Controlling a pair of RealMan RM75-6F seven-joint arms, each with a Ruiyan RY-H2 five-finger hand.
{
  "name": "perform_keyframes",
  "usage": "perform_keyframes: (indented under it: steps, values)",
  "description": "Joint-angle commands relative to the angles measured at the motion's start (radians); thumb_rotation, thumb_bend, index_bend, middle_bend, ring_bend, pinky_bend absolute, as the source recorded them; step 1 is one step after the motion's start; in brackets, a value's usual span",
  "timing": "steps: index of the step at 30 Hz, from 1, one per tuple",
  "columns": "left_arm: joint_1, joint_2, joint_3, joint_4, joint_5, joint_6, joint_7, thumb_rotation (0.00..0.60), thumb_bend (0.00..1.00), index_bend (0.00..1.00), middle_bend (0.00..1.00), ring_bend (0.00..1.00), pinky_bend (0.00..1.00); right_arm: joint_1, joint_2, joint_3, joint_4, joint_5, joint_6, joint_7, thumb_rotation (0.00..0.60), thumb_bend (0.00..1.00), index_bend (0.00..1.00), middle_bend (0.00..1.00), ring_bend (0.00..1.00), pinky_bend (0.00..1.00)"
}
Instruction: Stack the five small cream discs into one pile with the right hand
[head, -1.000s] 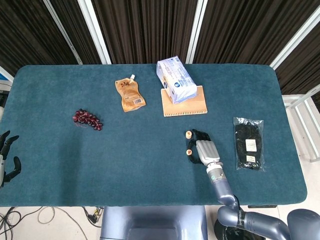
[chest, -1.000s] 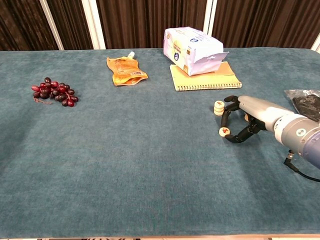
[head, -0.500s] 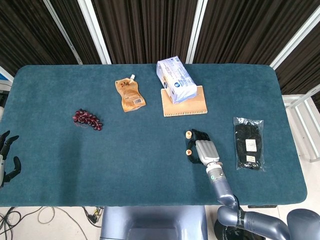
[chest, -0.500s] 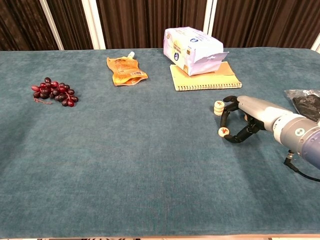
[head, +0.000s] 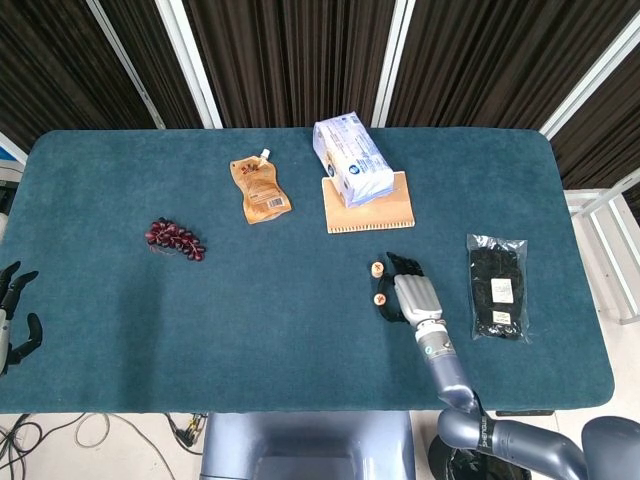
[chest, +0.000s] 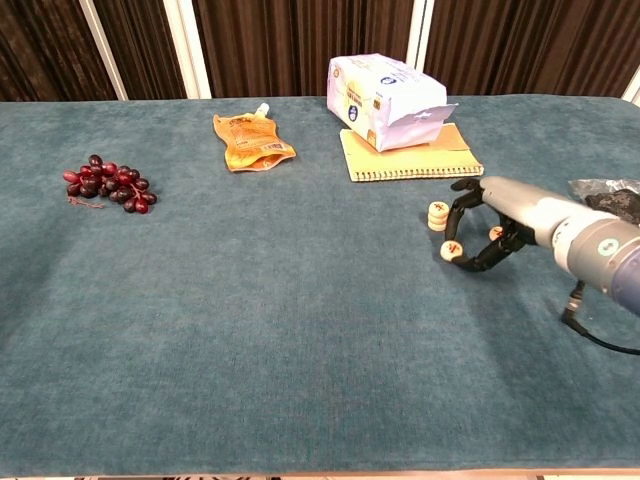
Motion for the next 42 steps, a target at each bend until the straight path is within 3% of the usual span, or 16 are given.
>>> perform_keyframes:
  steps: [1, 10, 19, 30, 42]
  values:
    - [0.001, 0.0, 0.0, 0.0, 0.0, 0.001, 0.0, 0.6, 0.62, 0.17, 0.0, 0.0, 0.0, 0.004, 0.016, 0.011, -0.015, 0.009, 0.001, -0.006, 0.6, 0.4, 0.53, 0.0, 0.0, 0.0]
    - [0.0, -0.001, 0.0, -0.002, -0.001, 0.0, -0.001, 0.6, 0.62, 0.17, 0.0, 0.0, 0.0, 0.027, 0.087, 0.045, -0.071, 0.061, -0.017, -0.047, 0.6, 0.4, 0.53, 0.0, 0.0, 0.0]
    - [0.001, -0.001, -0.001, -0.005, -0.001, 0.003, -0.004, 0.6, 0.62, 0.17, 0.0, 0.0, 0.0, 0.105, 0.146, 0.097, -0.1, 0.219, -0.099, -0.118, 0.6, 0.4, 0.53, 0.0, 0.0, 0.0]
    - [0.0, -0.002, -0.003, -0.002, -0.002, 0.003, -0.006, 0.6, 0.62, 0.17, 0.0, 0.0, 0.0, 0.207, 0.105, 0.111, -0.025, 0.345, -0.131, -0.171, 0.6, 0.4, 0.53, 0.0, 0.0, 0.0]
    - [0.0, 0.0, -0.005, -0.003, -0.007, -0.001, -0.01, 0.6, 0.62, 0.17, 0.0, 0.0, 0.0, 0.257, 0.076, 0.088, 0.043, 0.418, -0.14, -0.19, 0.6, 0.4, 0.53, 0.0, 0.0, 0.0]
